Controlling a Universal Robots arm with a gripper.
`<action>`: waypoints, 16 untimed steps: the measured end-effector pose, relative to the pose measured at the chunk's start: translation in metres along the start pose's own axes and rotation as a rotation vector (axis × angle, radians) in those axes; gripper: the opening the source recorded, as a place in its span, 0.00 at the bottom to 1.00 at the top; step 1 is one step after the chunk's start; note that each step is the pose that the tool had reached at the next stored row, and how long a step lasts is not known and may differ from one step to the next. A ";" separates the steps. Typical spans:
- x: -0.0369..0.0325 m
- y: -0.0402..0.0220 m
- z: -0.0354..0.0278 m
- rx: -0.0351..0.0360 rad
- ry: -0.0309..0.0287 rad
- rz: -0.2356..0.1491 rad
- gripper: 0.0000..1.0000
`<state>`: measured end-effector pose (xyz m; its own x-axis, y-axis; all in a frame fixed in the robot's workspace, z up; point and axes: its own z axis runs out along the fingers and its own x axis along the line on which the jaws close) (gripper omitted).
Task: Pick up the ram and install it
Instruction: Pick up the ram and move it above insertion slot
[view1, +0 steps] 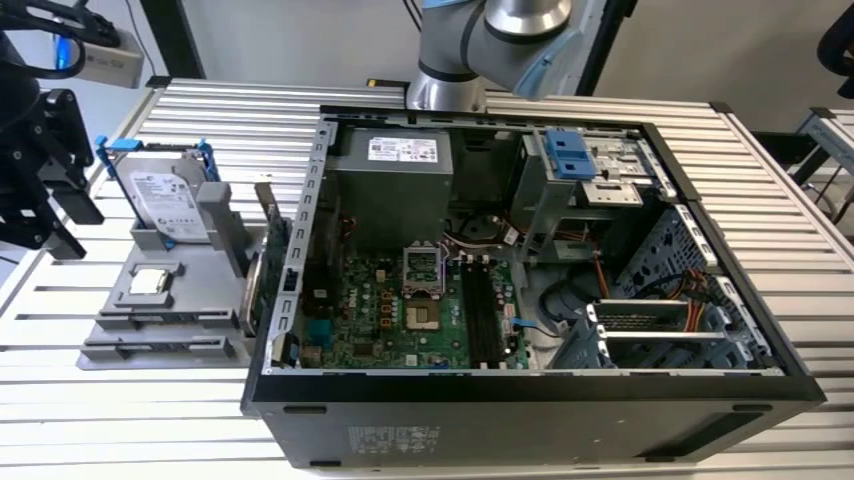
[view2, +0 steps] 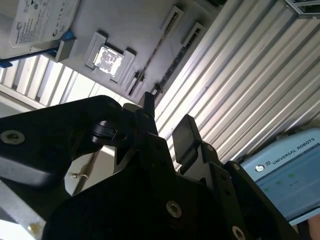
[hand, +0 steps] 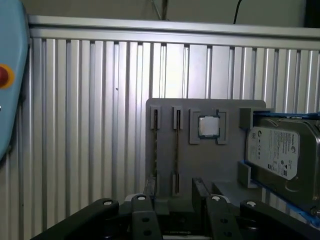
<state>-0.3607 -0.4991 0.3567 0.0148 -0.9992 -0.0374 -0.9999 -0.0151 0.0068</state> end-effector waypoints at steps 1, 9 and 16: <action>0.0000 0.0000 0.0002 0.0001 -0.0001 0.000 1.00; 0.0003 -0.0001 0.0073 0.0002 -0.0001 0.000 1.00; 0.0006 -0.0002 0.0172 0.0003 0.0000 0.000 1.00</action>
<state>-0.3607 -0.4991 0.3395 0.0149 -0.9992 -0.0375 -0.9999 -0.0151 0.0065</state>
